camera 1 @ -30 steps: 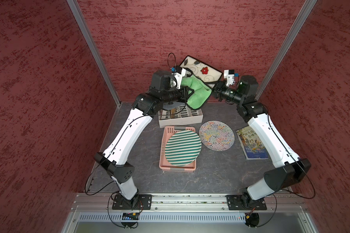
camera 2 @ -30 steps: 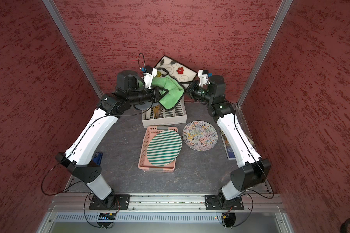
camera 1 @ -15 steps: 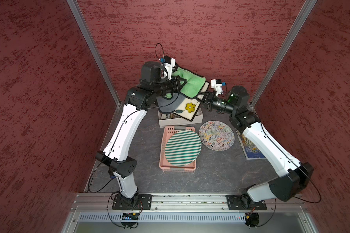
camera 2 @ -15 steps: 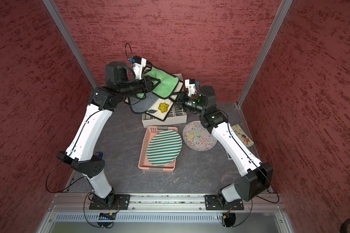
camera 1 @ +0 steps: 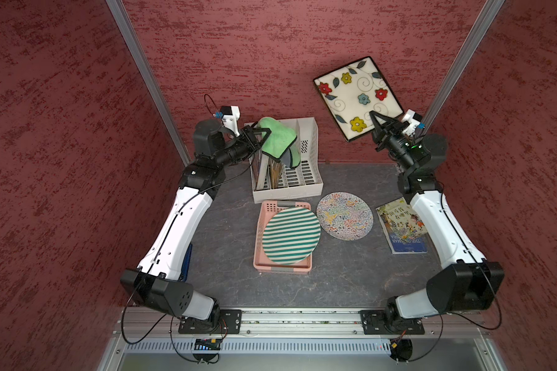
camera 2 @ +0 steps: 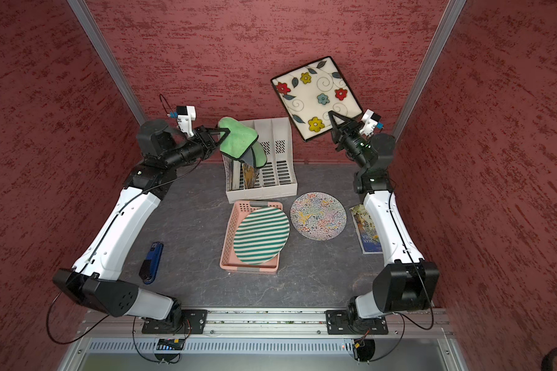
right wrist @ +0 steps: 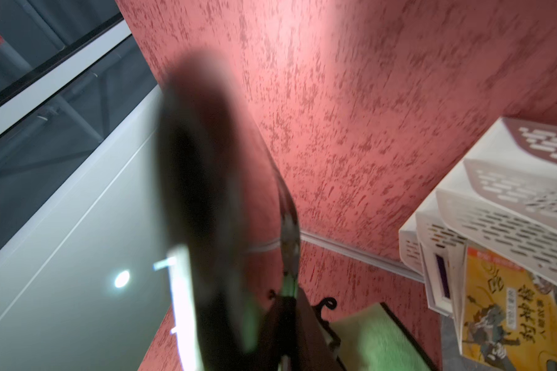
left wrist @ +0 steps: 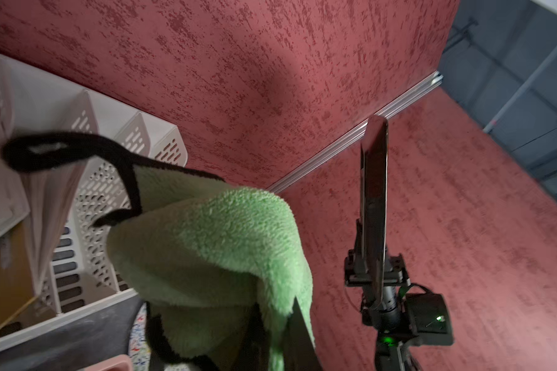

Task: Wipe the wet plate dry
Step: Wipe the plate with towel, then place the plate on the plate.

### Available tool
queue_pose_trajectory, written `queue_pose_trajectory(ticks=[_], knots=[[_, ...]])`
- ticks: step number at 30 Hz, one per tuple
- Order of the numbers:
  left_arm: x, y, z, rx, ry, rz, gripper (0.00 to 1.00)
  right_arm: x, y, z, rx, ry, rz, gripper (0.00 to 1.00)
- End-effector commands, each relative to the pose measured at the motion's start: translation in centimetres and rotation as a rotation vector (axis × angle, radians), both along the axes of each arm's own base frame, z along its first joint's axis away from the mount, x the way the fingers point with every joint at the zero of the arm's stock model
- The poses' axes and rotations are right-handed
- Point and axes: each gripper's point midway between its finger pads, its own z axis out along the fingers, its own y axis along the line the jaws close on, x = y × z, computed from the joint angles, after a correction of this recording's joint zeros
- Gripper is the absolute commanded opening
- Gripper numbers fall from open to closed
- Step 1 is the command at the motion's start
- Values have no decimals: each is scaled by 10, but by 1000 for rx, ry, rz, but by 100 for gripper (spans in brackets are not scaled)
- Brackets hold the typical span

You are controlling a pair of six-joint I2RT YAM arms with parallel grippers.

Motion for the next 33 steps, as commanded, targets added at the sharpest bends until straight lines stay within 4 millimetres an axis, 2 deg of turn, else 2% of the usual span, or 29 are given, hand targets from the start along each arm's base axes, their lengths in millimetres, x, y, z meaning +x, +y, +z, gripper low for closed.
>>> queue_pose_trajectory(ticks=[1, 4, 5, 6, 8, 11, 13, 14, 17, 20, 25, 29, 33], knots=[[-14, -10, 64, -236, -149, -108, 0, -88, 33, 70, -26, -314, 147, 0], [-10, -12, 73, -266, -163, -126, 0, -85, 31, 47, -39, -255, 117, 0], [-9, -12, 73, -252, -169, -120, 0, -81, 27, 36, -56, -218, 86, 0], [-9, -12, 71, -231, -170, -110, 0, -71, 21, 15, -94, -122, 38, 0], [-11, -9, 65, -187, -160, -85, 0, -62, -3, -18, -206, 5, -118, 0], [-17, -4, 53, -121, -142, -53, 0, -61, -39, -57, -315, 125, -298, 0], [-23, 1, 46, -72, -133, -38, 0, -69, -53, -86, -362, 221, -354, 0], [-27, 3, 41, -44, -123, -29, 0, -74, -57, -94, -377, 250, -371, 0], [-36, 8, 29, 21, -98, -16, 0, -91, -71, -139, -441, 371, -428, 0], [-41, 9, 16, 54, -69, -20, 0, -106, -85, -175, -475, 450, -488, 0], [-45, 8, -2, 62, -27, -42, 0, -99, -78, -216, -477, 512, -435, 0], [-49, 10, -8, 64, -17, -38, 0, -82, -78, -237, -522, 518, -431, 0], [-52, 11, -11, 66, -16, -32, 0, -64, -70, -270, -557, 562, -367, 0]])
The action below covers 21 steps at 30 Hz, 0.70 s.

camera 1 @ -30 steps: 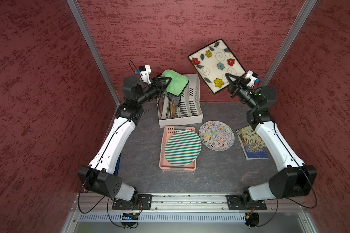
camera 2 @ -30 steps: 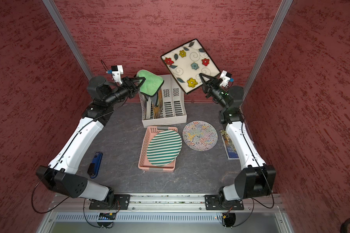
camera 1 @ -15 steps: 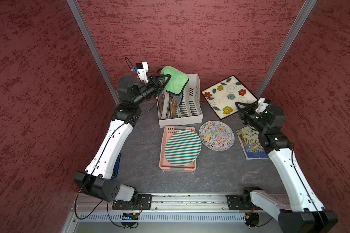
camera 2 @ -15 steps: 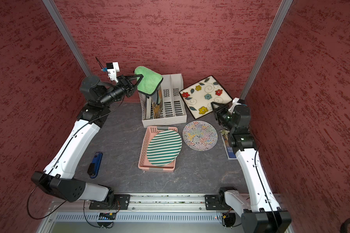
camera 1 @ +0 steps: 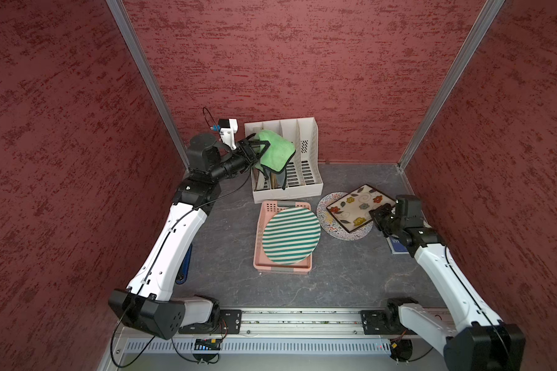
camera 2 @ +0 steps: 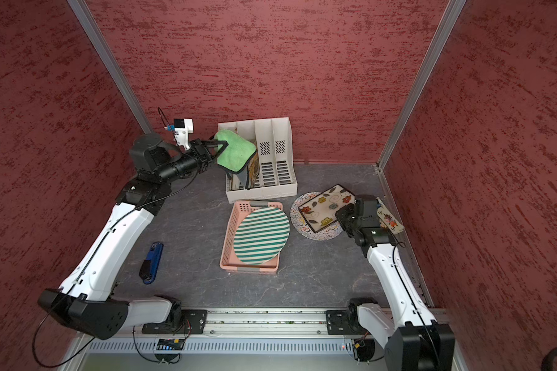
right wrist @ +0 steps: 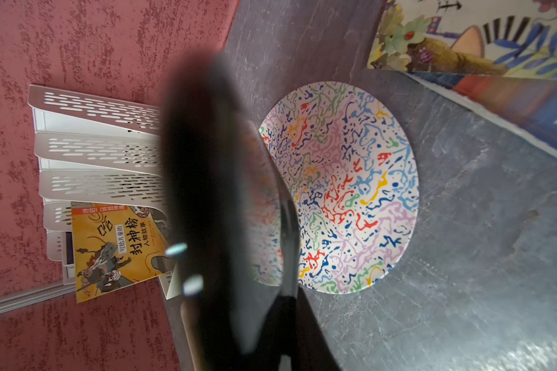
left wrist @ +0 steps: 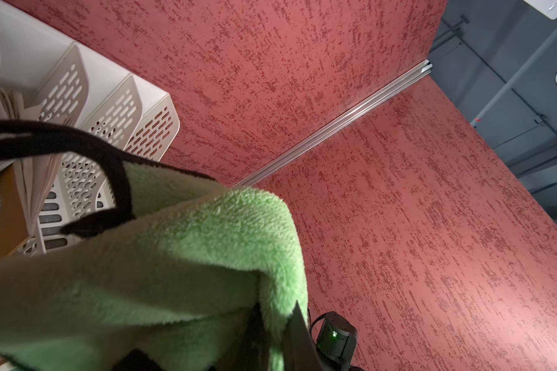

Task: Wipe the wet plate dry
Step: Place the plate on the plate.

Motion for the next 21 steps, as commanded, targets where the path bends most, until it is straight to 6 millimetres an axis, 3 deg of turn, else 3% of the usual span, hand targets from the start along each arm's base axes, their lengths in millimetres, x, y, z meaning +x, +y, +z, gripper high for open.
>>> queue_pose_trajectory(ticks=[1, 4, 8, 14, 17, 21], knots=[[-14, 6, 17, 7, -70, 3, 0, 39, 8, 55, 9, -267, 49, 0], [-15, 7, 14, 7, -67, 10, 0, 39, 5, 33, -12, -222, 39, 0], [-16, 8, 7, 12, -56, 19, 0, 27, 1, -10, -48, -108, 40, 0], [-14, 12, -6, 36, -35, 34, 0, 2, -4, -71, -109, 31, 62, 16], [-13, 15, -15, 45, -15, 42, 0, -7, -10, -93, -144, 97, 62, 30], [-12, 22, -40, 88, 28, 74, 0, -4, -11, -97, -178, 124, 90, 52]])
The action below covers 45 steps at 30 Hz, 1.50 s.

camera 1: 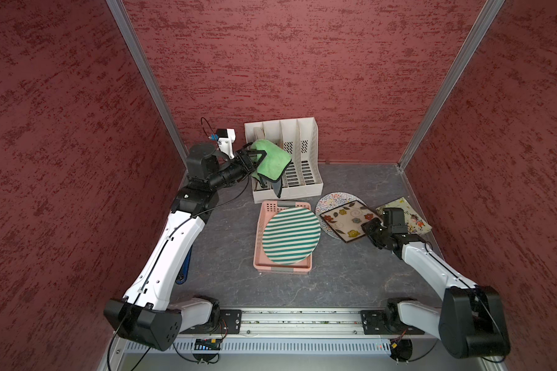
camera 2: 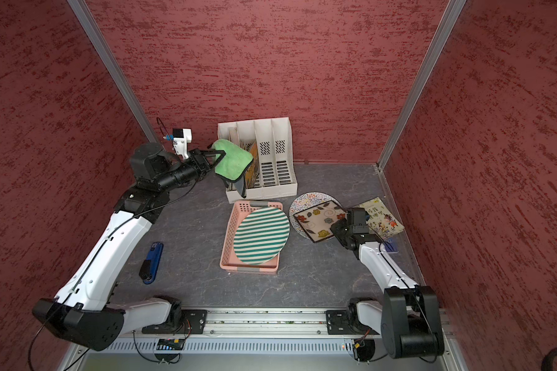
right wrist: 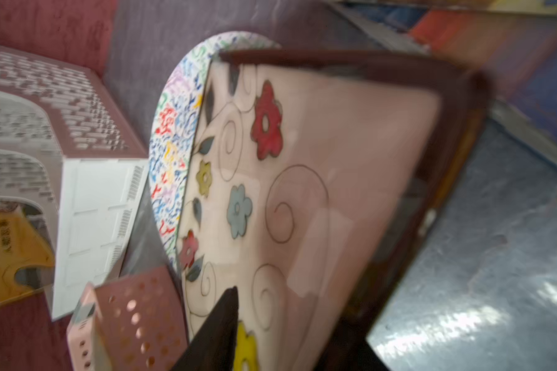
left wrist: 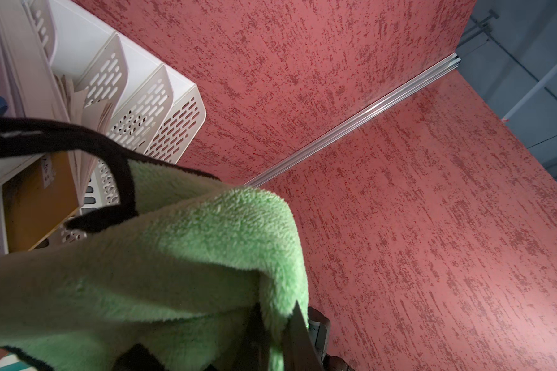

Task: Wipe the wet plate dry
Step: Place the plate on the plate, then pick up the plate from the bin.

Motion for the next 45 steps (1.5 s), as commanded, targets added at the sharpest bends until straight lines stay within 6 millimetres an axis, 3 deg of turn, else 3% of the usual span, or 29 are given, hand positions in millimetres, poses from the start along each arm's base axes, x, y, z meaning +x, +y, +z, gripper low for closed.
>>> queue_pose_trajectory(ticks=[1, 4, 9, 11, 13, 16, 18, 22, 26, 31, 38, 42, 45], knots=[[-3, 12, -18, 59, 12, 42, 0, 19, -7, 20, -75, -72, 36, 56], [-6, 21, -47, 109, 71, 76, 0, 28, -15, 48, -139, -111, 47, 63], [-20, 34, -99, 218, 166, 118, 0, 32, -23, 116, -243, -169, 99, 90], [-28, 42, -118, 268, 203, 139, 0, 30, -2, 133, -171, -213, 185, 88], [-37, 52, -140, 320, 244, 177, 0, 26, 40, 145, -30, -283, 346, 80], [-50, 73, -175, 405, 314, 252, 0, 3, 108, 135, 105, -240, 603, 75], [-58, 82, -204, 466, 376, 275, 0, -11, 137, 120, 97, -191, 731, 78], [-63, 77, -248, 488, 449, 219, 0, -10, 175, 93, 147, -103, 871, 82], [-62, 68, -274, 457, 486, 179, 0, -2, 209, 78, 150, -72, 962, 76], [-62, 69, -288, 439, 513, 195, 0, 12, 221, 59, 157, -47, 956, 53], [-62, 71, -284, 437, 504, 205, 0, 9, 219, 42, 121, -3, 985, 46], [-61, 72, -272, 430, 490, 209, 0, 8, 217, 50, 107, -15, 984, 10], [-60, 73, -253, 430, 458, 214, 0, 9, 216, 66, 93, -58, 986, 0]])
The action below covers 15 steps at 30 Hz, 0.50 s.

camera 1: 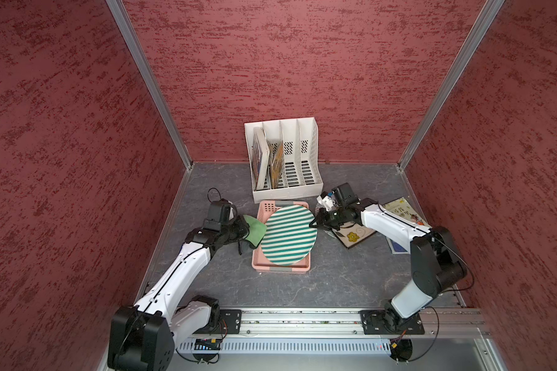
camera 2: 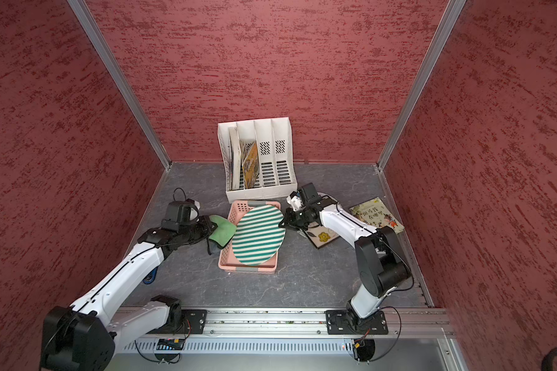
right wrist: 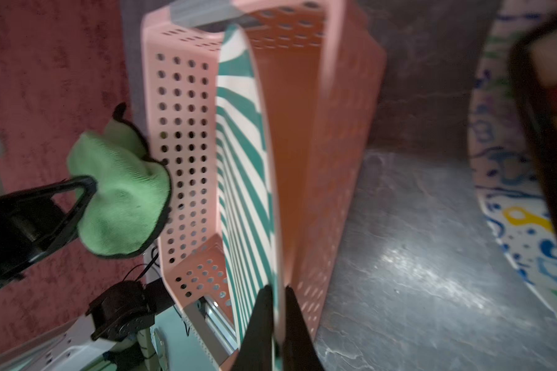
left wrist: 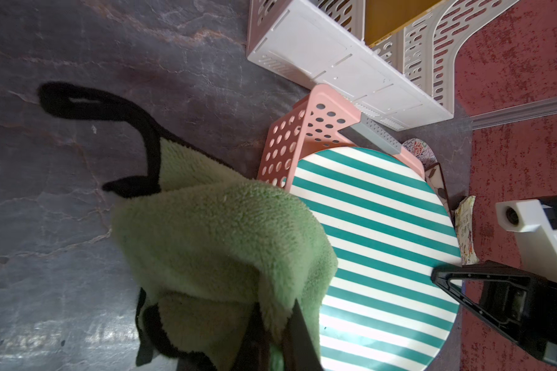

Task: Wipe the wet plate dry
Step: Pick up the plate from the bin.

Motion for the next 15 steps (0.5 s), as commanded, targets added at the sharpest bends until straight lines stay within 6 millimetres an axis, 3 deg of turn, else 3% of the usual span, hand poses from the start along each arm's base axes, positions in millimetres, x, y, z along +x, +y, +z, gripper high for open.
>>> queue_pose_trajectory(ticks=[1, 4, 8, 10, 11, 13, 15], knots=[[7, 2, 41, -7, -94, -7, 0, 4, -8, 15, -60, -80, -12, 0], [8, 6, 73, 15, -146, -9, 0, 6, -7, 36, -37, -120, -11, 0], [11, -8, 134, -46, -256, -55, 0, 14, 6, 91, 84, -208, -19, 0], [14, -37, 180, -150, -357, -117, 0, 20, 15, 130, 193, -249, -49, 0], [14, -53, 194, -189, -383, -151, 0, 24, 19, 148, 247, -266, -65, 0], [16, -84, 212, -226, -417, -213, 0, 28, 25, 181, 353, -287, -94, 0], [19, -113, 216, -232, -403, -263, 0, 33, 28, 209, 437, -304, -132, 0]])
